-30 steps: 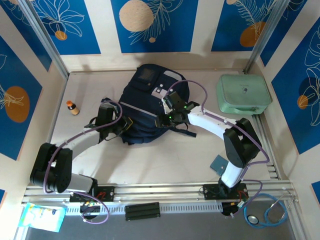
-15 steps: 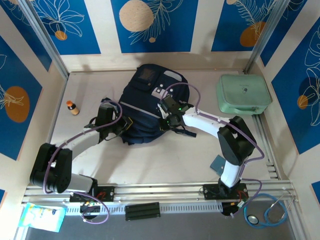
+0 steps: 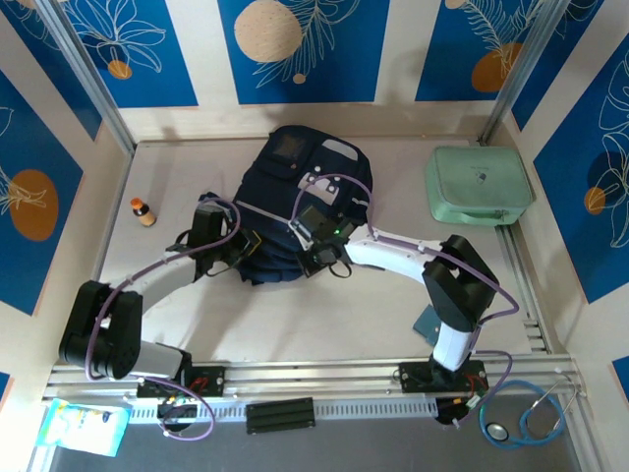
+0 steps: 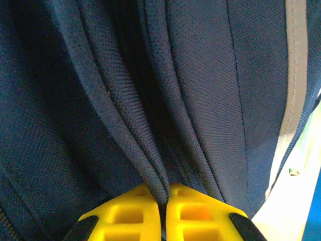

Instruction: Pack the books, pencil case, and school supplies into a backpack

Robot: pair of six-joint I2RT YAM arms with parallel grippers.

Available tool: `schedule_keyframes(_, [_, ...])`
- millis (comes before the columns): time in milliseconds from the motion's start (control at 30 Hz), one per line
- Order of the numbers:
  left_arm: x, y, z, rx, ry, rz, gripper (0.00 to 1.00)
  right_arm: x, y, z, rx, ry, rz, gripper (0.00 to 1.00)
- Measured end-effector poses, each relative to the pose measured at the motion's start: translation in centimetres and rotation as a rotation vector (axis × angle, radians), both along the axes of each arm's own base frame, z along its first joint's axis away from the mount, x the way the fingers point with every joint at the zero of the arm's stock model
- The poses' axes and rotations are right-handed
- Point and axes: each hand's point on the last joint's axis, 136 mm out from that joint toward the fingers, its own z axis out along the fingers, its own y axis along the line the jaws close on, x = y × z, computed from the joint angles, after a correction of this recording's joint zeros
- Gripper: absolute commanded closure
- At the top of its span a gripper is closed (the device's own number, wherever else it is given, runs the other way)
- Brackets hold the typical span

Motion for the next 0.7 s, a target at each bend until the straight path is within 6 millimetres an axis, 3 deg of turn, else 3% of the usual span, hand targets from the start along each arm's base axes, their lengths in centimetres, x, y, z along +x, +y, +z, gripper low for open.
schedule_keyframes(267, [0.3,-0.2,-0.2,-0.018,0.008,0.014,0.91,0.5,3.4,1.2,0.056,0.005,-0.025,0.90])
schedule_keyframes(333, [0.4,-0.2,-0.1,-0.020,0.003,0.014,0.82,0.4,3.4,1.2,0.069,0.020,-0.050,0.82])
schedule_keyframes(400, [0.3,-0.3,0.0,-0.019,-0.001,0.008,0.66,0.3,3.6,1.4,0.095,0.037,-0.070,0.72])
schedule_keyframes(500, [0.1,-0.3,0.2,-0.003,-0.014,-0.014,0.51,-0.5,2.8,2.0,0.141,0.055,-0.095,0.56])
schedule_keyframes(600, [-0.6,0.1,1.0,0.035,-0.041,-0.035,0.46,-1.1,0.8,3.6,0.204,0.064,-0.140,0.49])
schedule_keyframes(700, [-1.2,0.8,2.4,0.088,-0.095,-0.050,0.43,-0.3,-1.2,6.0,0.317,0.053,-0.223,0.45])
